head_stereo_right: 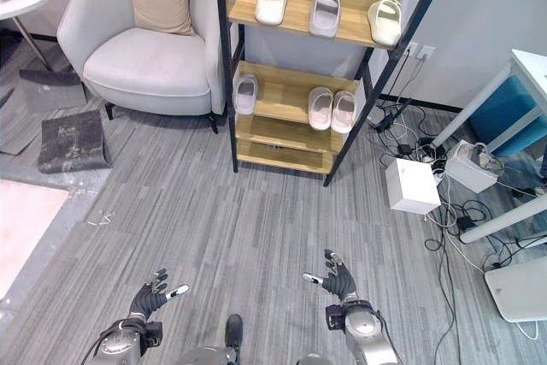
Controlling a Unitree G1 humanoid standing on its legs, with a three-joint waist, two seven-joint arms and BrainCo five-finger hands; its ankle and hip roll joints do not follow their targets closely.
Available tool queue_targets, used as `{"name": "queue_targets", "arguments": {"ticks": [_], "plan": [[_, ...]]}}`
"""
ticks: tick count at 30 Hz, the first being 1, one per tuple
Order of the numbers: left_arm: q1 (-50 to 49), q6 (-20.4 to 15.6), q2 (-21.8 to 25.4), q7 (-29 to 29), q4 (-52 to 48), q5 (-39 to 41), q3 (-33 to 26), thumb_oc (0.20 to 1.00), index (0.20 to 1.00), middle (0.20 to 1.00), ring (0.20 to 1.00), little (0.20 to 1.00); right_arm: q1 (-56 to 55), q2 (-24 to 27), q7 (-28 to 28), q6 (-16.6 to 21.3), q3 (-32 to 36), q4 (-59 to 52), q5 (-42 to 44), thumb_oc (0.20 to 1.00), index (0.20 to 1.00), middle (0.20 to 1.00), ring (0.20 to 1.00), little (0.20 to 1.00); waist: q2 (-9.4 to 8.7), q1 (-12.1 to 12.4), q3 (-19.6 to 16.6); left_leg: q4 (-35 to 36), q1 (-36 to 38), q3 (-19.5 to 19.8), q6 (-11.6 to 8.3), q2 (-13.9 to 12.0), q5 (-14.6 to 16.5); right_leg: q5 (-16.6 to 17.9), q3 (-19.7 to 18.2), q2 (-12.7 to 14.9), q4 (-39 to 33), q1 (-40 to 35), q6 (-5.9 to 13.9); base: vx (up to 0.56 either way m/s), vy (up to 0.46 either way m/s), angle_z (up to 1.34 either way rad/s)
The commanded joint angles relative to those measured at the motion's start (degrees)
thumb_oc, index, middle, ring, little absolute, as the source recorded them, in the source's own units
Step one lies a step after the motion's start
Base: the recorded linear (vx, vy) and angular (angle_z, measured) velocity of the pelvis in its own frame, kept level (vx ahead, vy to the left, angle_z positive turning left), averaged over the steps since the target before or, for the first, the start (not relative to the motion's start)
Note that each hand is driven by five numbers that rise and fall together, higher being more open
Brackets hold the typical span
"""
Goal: Arrange the slippers neatly on the shoe rack.
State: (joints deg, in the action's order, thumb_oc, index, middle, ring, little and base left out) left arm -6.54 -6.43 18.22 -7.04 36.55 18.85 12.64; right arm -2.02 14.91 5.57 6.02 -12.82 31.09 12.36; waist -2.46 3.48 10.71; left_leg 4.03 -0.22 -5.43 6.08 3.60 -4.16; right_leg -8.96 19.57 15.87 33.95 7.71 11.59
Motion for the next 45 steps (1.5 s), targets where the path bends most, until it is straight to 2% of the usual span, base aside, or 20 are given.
{"name": "queue_targets", "arguments": {"ticks": [1,6,9,14,15,16,17,19,23,25,27,28,30,33,34,35,36,40,42,45], "plan": [[0.17,-1.78,0.37,0.25,-3.71,-1.43,0.67,1.000,1.000,1.000,1.000,1.000,0.94,1.41,0.02,1.27,2.03,-2.07,0.29,1.000,1.000,1.000,1.000,1.000,-0.38,-0.57,1.98,-0.55,2.97,0.37,-4.37,-1.94,5.23,15.69,2.73,-1.59,-17.27,-2.36,-0.69,0.20,-0.023,0.11],[1.01,-1.57,0.17,0.94,-4.17,-3.56,0.66,1.000,1.000,1.000,1.000,1.000,-0.74,1.50,0.55,1.31,3.15,-2.36,0.05,1.000,1.000,1.000,1.000,1.000,-0.41,-2.24,2.04,-0.08,7.38,1.33,-6.39,-2.75,8.37,20.74,3.05,-0.98,-34.14,1.07,1.08,0.33,-0.097,0.10],[1.33,-1.61,0.36,1.18,-5.18,-4.17,0.60,1.000,1.000,1.000,1.000,1.000,-0.99,1.55,0.88,1.10,3.62,-2.52,-0.87,1.000,1.000,1.000,1.000,1.000,-0.67,-2.69,1.71,-0.65,9.96,1.96,-7.18,-3.03,10.80,22.94,2.85,-0.37,-36.45,1.77,2.10,0.43,-0.142,0.14],[1.33,-1.75,-0.98,1.23,-3.03,-3.83,0.85,1.000,1.000,1.000,1.000,1.000,-1.49,1.95,0.37,1.23,3.56,-1.99,-0.54,1.000,1.000,1.000,1.000,1.000,-0.45,-3.08,-0.43,-2.57,12.82,2.57,-7.95,-4.33,12.82,20.76,4.12,-2.36,-35.80,-0.52,0.37,0.37,-0.107,0.04],[1.81,-1.59,-1.24,1.09,-1.24,-3.43,0.94,1.000,1.000,1.000,1.000,1.000,-1.55,2.40,0.07,1.65,3.45,-1.59,0.67,1.000,1.000,1.000,1.000,1.000,0.34,-3.18,-0.78,-8.24,12.30,3.16,-9.53,-5.89,11.49,18.38,4.33,-4.85,-34.94,-1.74,-1.45,0.25,-0.108,-0.04],[1.84,-1.61,-1.22,1.09,-1.22,-3.43,0.93,1.000,1.000,1.000,1.000,1.000,-1.52,2.38,0.07,1.65,3.46,-1.58,0.68,1.000,1.000,1.000,1.000,1.000,0.15,-3.30,-0.88,-8.26,12.05,3.29,-9.48,-5.69,11.32,18.45,4.39,-4.62,-34.95,-1.57,-1.45,0.40,-0.235,-0.03],[2.73,-1.55,-1.66,0.99,0.82,-3.35,1.45,1.000,1.000,1.000,1.000,1.000,-1.09,3.07,-0.03,1.94,2.87,-1.28,1.52,1.000,1.000,1.000,1.000,1.000,0.31,-2.74,-0.17,-18.33,8.38,3.19,-11.53,-6.59,7.71,16.26,4.41,-6.53,-35.28,-3.56,-3.43,0.21,-0.197,-0.05],[3.98,-1.77,-1.89,0.52,2.36,-2.41,1.71,1.000,1.000,1.000,1.000,1.000,-0.19,4.05,-0.01,2.31,2.56,-0.64,2.49,1.000,1.000,1.000,1.000,1.000,-0.55,-1.77,1.50,-28.14,3.16,3.50,-12.59,-6.50,4.94,14.46,4.55,-7.08,-35.92,-6.07,-5.04,0.23,-0.222,-0.15],[5.05,-1.84,-1.81,-0.09,3.50,-1.27,1.52,1.000,1.000,1.000,1.000,1.000,0.51,4.75,0.28,1.98,2.64,-0.53,2.96,1.000,1.000,1.000,1.000,1.000,-1.78,-0.82,2.67,-31.25,-1.73,2.49,-12.40,-6.28,4.34,12.23,4.89,-7.40,-36.49,-8.27,-6.36,0.17,-0.094,-0.14],[4.97,-1.78,-2.09,-0.48,4.93,-1.40,1.05,1.000,1.000,1.000,1.000,1.000,0.91,5.01,0.35,1.95,2.65,-0.29,3.09,1.000,1.000,1.000,1.000,1.000,-2.38,0.22,2.68,-22.99,-5.99,0.03,-10.45,-6.18,8.42,10.76,5.02,-7.97,-37.81,-10.45,-5.64,0.27,-0.019,0.00],[4.59,-1.76,-2.17,-0.52,5.00,-1.60,0.99,1.000,1.000,1.000,1.000,1.000,1.07,4.91,0.28,1.98,2.44,0.14,2.92,1.000,1.000,1.000,1.000,1.000,-2.22,0.62,2.27,-18.07,-6.58,-0.10,-10.07,-6.02,8.07,10.29,4.72,-8.32,-38.26,-11.02,-5.35,0.31,0.062,0.14],[4.08,-1.44,-2.26,-0.89,5.94,-2.50,0.65,1.000,1.000,1.000,1.000,1.000,1.49,4.68,0.45,2.05,1.73,0.51,2.37,1.000,1.000,1.000,1.000,1.000,-1.08,1.50,1.45,-8.21,-9.52,0.26,-10.56,-7.34,1.20,9.09,4.48,-9.95,-38.82,-12.39,-5.04,0.41,0.109,0.13],[3.87,-1.18,-2.53,-1.11,7.28,-3.30,0.20,1.000,1.000,1.000,1.000,1.000,1.75,4.55,0.42,2.17,0.96,0.67,1.95,1.000,1.000,1.000,1.000,1.000,-0.55,2.28,1.08,-0.01,-10.90,0.73,-11.39,-7.96,-3.63,7.59,4.10,-11.18,-38.94,-13.84,-5.28,0.38,0.109,-0.05],[3.05,-1.24,-2.30,-1.07,7.95,-2.70,-0.91,1.000,1.000,1.000,1.000,1.000,2.82,3.84,0.30,1.97,0.11,0.64,1.56,1.000,1.000,1.000,1.000,1.000,-0.14,3.42,0.14,0.97,-10.98,0.18,-11.46,-7.56,-6.00,6.48,3.46,-12.42,-38.66,-16.24,-5.16,0.41,0.201,-0.32],[2.62,-1.14,-2.11,-1.09,8.61,-2.46,-0.97,1.000,1.000,1.000,1.000,1.000,3.40,2.89,0.23,1.65,-0.39,0.99,0.86,1.000,1.000,1.000,1.000,1.000,-0.64,4.20,-0.89,0.57,-9.42,0.15,-9.69,-6.09,-5.03,4.67,2.50,-10.69,-33.71,-16.50,-4.49,0.39,0.246,-0.38],[2.62,-1.14,-2.11,-1.09,8.61,-2.46,-0.97,1.000,1.000,1.000,1.000,1.000,3.40,2.89,0.23,1.65,-0.39,0.99,0.86,1.000,1.000,1.000,1.000,1.000,-0.65,4.22,-0.88,0.58,-9.41,0.13,-9.68,-6.09,-5.03,4.65,2.49,-10.67,-33.69,-16.49,-4.48,0.47,0.377,-0.28],[2.62,-1.16,-1.86,-1.18,9.33,-2.45,-1.14,1.000,1.000,1.000,1.000,1.000,3.70,1.58,-0.28,1.52,-0.78,1.15,0.76,1.000,1.000,1.000,1.000,1.000,-0.88,4.12,-0.83,-0.18,-7.51,-0.35,-7.80,-4.93,-3.11,5.17,1.82,-7.95,-25.19,-14.81,-3.16,0.23,0.250,-0.24],[2.77,-1.52,-1.24,-1.20,7.44,-1.68,-0.12,1.000,1.000,1.000,1.000,1.000,3.83,1.01,-0.51,1.08,-1.04,0.69,-0.56,1.000,1.000,1.000,1.000,1.000,0.42,2.34,0.81,-0.03,-2.43,-0.28,-4.77,-3.44,0.41,12.26,0.39,-3.32,-8.23,-6.87,-0.41,0.22,0.265,-0.05],[2.84,-1.45,-1.18,-1.14,7.25,-1.77,0.07,1.000,1.000,1.000,1.000,1.000,3.69,0.82,-0.42,0.97,-0.82,0.80,-0.44,1.000,1.000,1.000,1.000,1.000,0.53,2.09,1.00,0.18,-1.56,-0.14,-4.65,-3.29,0.88,12.42,0.69,-2.75,-8.35,-6.02,-0.49,0.17,0.085,0.38],[3.33,-1.49,-0.61,-0.84,6.04,-2.26,0.68,1.000,1.000,1.000,1.000,1.000,2.69,1.11,-0.56,0.95,0.07,0.32,0.12,1.000,1.000,1.000,1.000,1.000,0.75,1.08,1.17,0.63,-0.04,0.89,-5.11,-3.15,1.81,11.58,1.58,-2.77,-16.68,-5.27,-1.41,0.19,-0.031,0.26]]}}
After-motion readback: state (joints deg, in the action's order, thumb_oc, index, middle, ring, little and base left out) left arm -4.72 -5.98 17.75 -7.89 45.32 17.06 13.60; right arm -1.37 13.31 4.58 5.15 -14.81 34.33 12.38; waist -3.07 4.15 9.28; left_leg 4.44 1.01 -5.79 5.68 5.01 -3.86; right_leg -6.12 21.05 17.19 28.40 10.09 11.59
